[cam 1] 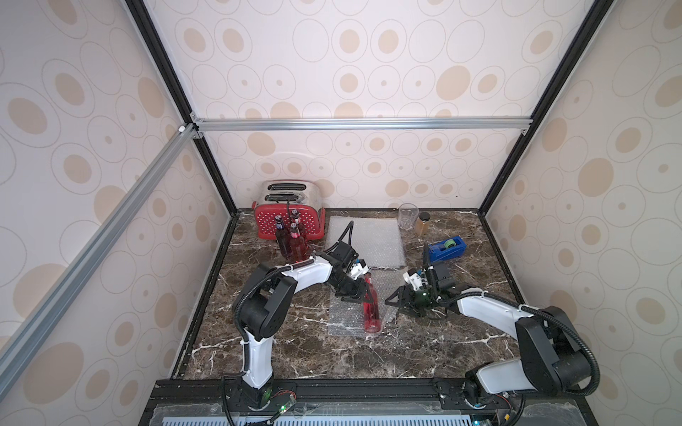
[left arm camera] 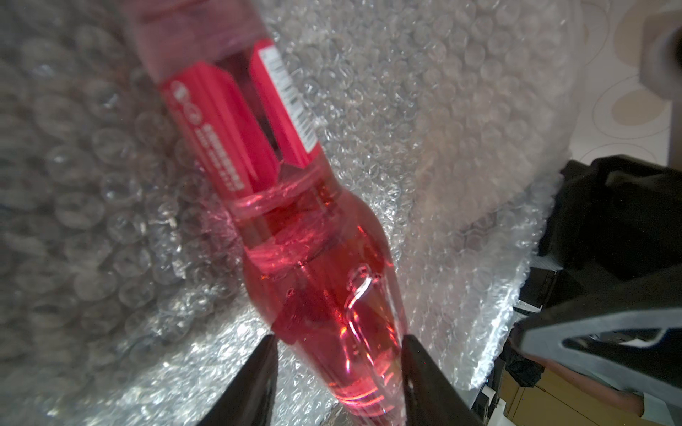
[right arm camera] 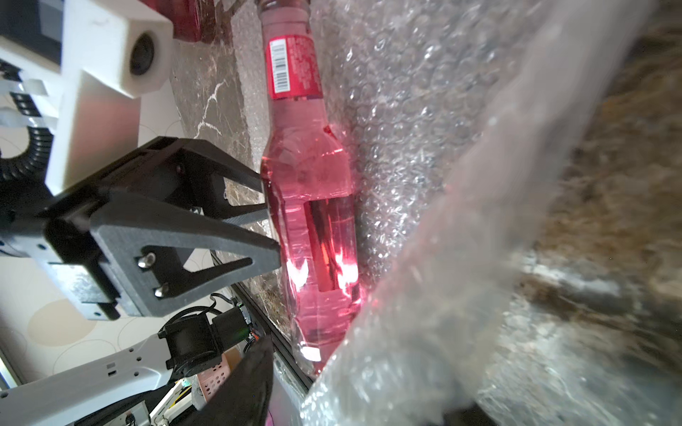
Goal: Wrap wine bottles in bubble wrap
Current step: Wrap the wine bottle in bubble wrap.
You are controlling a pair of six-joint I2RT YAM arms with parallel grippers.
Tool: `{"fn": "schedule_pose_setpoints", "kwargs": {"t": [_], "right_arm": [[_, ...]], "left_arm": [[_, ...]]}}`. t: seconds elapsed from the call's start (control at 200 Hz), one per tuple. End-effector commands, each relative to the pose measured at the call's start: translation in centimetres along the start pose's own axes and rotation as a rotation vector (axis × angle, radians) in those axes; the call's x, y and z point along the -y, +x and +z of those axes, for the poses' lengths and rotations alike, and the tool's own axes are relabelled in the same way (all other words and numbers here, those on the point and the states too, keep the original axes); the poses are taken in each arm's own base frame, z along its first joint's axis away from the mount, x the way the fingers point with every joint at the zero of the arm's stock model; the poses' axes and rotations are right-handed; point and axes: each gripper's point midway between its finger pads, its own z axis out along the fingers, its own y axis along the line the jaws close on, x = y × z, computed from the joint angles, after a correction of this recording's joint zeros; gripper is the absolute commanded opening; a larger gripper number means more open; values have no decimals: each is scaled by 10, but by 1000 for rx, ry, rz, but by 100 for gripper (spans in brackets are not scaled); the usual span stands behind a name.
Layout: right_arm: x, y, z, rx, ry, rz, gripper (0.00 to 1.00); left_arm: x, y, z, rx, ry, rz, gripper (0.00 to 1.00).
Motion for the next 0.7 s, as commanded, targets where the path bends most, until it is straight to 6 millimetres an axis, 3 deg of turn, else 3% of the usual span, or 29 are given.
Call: {"fn": "schedule_pose_setpoints", "kwargs": {"t": [0.0,0.215,0.471,0.696], "right_arm": [[-8,0,1,-3,-21,-9,59],[-8,0,-3,10,1,-19,57],[-10,10,-11,2,40,-41,30],[-17,22,-8,-29,62,-78,9]], "left_arm": [[-3,3,-4,-3,-51,19,52],[-2,2,-5,-1,-51,22,52],[-1,2,-9,10,-57,28,53],[17,-1,-32,57,-57,90,70]]}}
